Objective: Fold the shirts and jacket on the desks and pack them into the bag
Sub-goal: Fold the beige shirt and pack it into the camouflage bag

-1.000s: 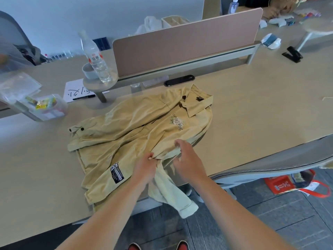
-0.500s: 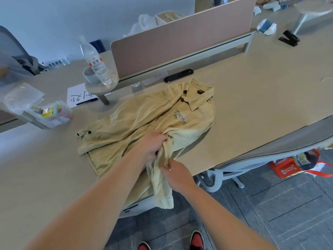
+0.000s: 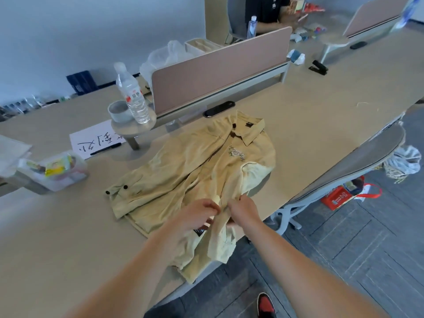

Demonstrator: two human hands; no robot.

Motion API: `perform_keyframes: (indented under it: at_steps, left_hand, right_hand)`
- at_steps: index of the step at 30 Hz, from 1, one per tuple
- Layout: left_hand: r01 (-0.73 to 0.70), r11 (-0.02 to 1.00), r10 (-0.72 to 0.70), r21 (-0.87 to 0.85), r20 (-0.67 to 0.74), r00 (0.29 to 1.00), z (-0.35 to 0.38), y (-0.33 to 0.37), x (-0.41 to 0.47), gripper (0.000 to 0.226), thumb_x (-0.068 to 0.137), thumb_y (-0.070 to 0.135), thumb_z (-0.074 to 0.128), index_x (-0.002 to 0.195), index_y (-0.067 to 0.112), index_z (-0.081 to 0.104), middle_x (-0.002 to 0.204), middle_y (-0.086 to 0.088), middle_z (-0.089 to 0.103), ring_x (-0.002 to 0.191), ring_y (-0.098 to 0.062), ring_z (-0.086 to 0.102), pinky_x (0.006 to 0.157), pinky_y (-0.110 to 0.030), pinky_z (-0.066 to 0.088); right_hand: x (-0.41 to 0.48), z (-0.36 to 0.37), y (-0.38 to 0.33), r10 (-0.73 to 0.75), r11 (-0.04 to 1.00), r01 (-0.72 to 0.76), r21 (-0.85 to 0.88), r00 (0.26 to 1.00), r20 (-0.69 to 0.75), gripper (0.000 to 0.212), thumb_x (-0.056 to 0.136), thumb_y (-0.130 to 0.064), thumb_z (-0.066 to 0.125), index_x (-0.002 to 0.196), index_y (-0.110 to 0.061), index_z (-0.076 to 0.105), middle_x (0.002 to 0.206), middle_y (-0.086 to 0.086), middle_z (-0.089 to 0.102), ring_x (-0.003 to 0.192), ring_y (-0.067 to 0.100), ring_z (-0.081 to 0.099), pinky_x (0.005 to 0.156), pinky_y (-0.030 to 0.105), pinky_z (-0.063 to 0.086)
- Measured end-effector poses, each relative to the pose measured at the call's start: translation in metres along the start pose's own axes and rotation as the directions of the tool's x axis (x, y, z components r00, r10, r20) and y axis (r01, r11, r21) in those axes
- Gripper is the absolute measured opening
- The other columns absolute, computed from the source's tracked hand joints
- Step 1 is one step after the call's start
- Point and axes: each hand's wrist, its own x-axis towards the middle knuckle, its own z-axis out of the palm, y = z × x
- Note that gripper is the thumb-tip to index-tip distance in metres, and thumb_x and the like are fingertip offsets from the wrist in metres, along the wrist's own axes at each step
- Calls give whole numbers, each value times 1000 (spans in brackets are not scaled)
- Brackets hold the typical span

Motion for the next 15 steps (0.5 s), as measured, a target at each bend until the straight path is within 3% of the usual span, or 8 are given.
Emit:
perform_keyframes:
  at_steps: [3, 5, 6, 8, 11, 13, 15]
  left_hand:
    - [-75, 995, 69, 63, 102, 992, -22, -29, -26, 21, 96, 31, 58, 114, 22, 64, 89, -1, 66, 74, -13, 59, 65, -25, 46]
    - [-96, 995, 93, 9, 166, 982, -40, -52, -33, 47, 85, 49, 69, 123, 25, 58, 91, 4, 70, 72, -5, 61, 67, -21, 46]
    - [-113, 994, 109, 10, 187, 976, -49, -62, -33, 57, 78, 49, 75, 126, 26, 56, 100, 5, 72, 80, -4, 65, 75, -23, 50]
    - [-124, 990, 111, 69, 169, 979, -59, -81, -25, 62, 76, 27, 77, 131, 26, 51, 112, 0, 70, 90, -12, 65, 84, -30, 52]
    - [-61, 997, 60, 38, 34, 998, -68, -91, -19, 46, 82, 1, 56, 122, 24, 55, 94, -11, 67, 72, -19, 57, 60, -31, 44]
    - [-43, 997, 45, -61, 26, 999, -71, -96, -14, 36, 86, -4, 48, 102, 24, 63, 91, -9, 70, 79, -25, 66, 66, -32, 50]
    - [4, 988, 8, -156, 76, 997, -73, -103, -11, 34, 89, -4, 46, 101, 18, 68, 94, -9, 75, 91, -26, 70, 77, -33, 55]
  right_hand:
    - [-19, 35, -12, 67, 988, -60, 143, 997, -44, 7, 90, -8, 50, 91, -8, 56, 87, 15, 67, 70, 33, 73, 59, 37, 61]
    - [-28, 60, -19, 90, 984, -77, 161, 993, -77, 10, 89, -9, 50, 84, -4, 57, 77, 12, 64, 64, 27, 68, 53, 31, 55]
    - [-30, 71, -21, 103, 975, -89, 203, 993, -56, 11, 89, -8, 51, 85, -2, 58, 76, 13, 63, 62, 26, 65, 49, 27, 52]
    - [-30, 90, -22, 111, 958, -113, 262, 994, 25, 14, 92, -9, 53, 91, 0, 62, 79, 16, 65, 62, 25, 67, 51, 29, 57]
    - [-26, 106, -15, 62, 996, -60, 65, 998, -21, 17, 89, -19, 54, 83, -5, 63, 73, 12, 65, 64, 25, 63, 71, 41, 61]
    - [-29, 109, -2, 64, 996, -70, -58, 993, -103, 21, 89, -17, 51, 70, -9, 50, 65, 6, 52, 61, 22, 49, 57, 34, 48]
    - [-30, 111, 19, 101, 988, -119, -98, 981, -169, 32, 88, -11, 48, 61, -16, 32, 59, -1, 32, 55, 17, 29, 50, 29, 23]
